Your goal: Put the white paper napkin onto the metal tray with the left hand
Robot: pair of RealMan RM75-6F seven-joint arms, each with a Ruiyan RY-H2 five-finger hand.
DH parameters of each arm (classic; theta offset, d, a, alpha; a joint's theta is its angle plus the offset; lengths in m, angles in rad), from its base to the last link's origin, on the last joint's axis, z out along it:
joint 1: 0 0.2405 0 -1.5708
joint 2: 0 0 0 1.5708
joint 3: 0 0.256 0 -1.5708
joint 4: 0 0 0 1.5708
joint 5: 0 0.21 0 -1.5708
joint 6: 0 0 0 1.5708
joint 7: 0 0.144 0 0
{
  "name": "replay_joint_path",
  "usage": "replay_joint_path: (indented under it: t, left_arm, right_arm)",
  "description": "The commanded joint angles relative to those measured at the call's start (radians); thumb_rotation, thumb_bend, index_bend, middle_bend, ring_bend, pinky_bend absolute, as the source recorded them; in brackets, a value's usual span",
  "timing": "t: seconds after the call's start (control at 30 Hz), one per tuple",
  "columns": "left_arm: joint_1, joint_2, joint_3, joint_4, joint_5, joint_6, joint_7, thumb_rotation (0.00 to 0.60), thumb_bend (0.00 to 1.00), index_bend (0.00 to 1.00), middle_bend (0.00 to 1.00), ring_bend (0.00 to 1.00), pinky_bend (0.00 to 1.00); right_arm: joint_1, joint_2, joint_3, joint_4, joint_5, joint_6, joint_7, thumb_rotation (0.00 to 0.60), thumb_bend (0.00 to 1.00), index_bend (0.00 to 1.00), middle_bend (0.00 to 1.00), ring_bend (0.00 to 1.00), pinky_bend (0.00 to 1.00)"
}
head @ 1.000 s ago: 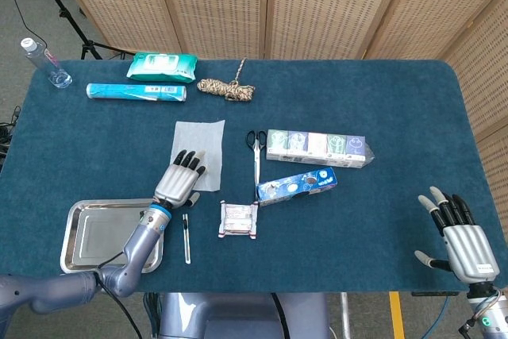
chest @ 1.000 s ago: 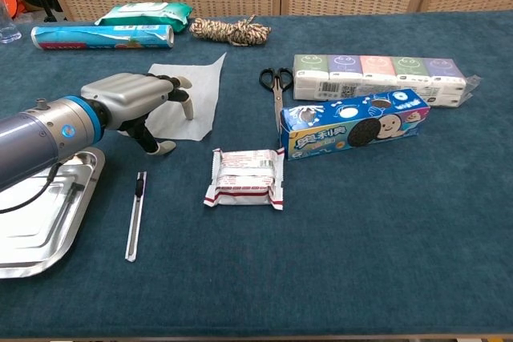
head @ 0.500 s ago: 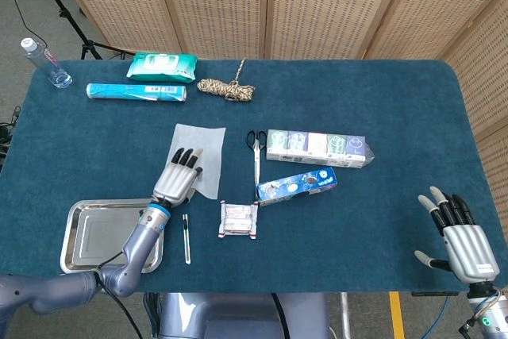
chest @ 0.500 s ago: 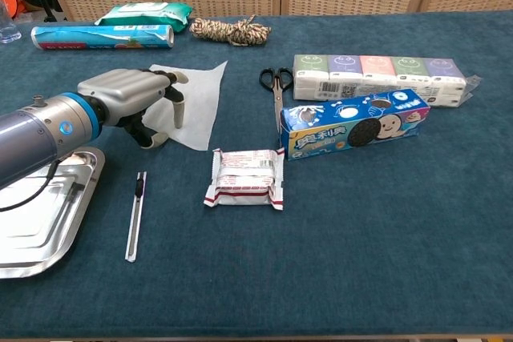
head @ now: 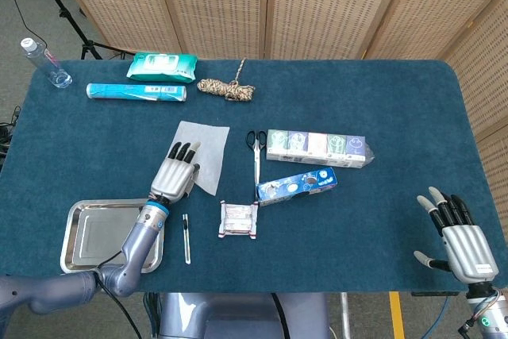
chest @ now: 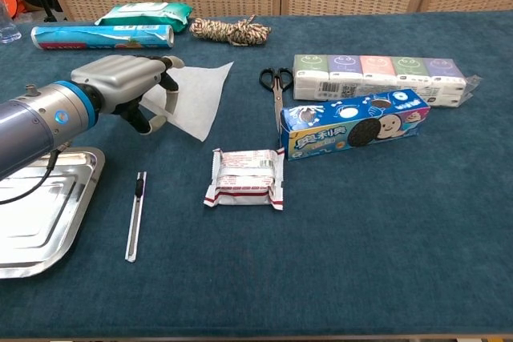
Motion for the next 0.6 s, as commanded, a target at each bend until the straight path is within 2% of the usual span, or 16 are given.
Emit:
replay_joint_path:
  t: [0.03,0.3,0.6]
  left_arm:
    - [0.003,0.013,-0.007,-0.015,0.006,0.014,0.000,0.600,0.51,0.73,0.00,0.00,0.00]
    - [0.026,0.081,-0.020,-0.112,0.024,0.080,0.011,0.600,0.52,0.74,0.00,0.00,0.00]
    - [0.072,0.183,-0.010,-0.252,0.127,0.152,-0.059,0.600,0.55,0.75,0.00,0.00,0.00]
  right_arm:
    - [0.000,0.000,0.000,0.000,0.001,-0.002,0.000,0.600,0.00,0.11,0.00,0.00,0.00]
    - [0.003,-0.003,-0.001,0.001,0.002,-0.008,-0.007,0.600,0.00,0.11,0.00,0.00,0.00]
    - [0.005,-0.006,-0.004,-0.001,0.002,-0.016,-0.020,0.600,0.00,0.11,0.00,0.00,0.00]
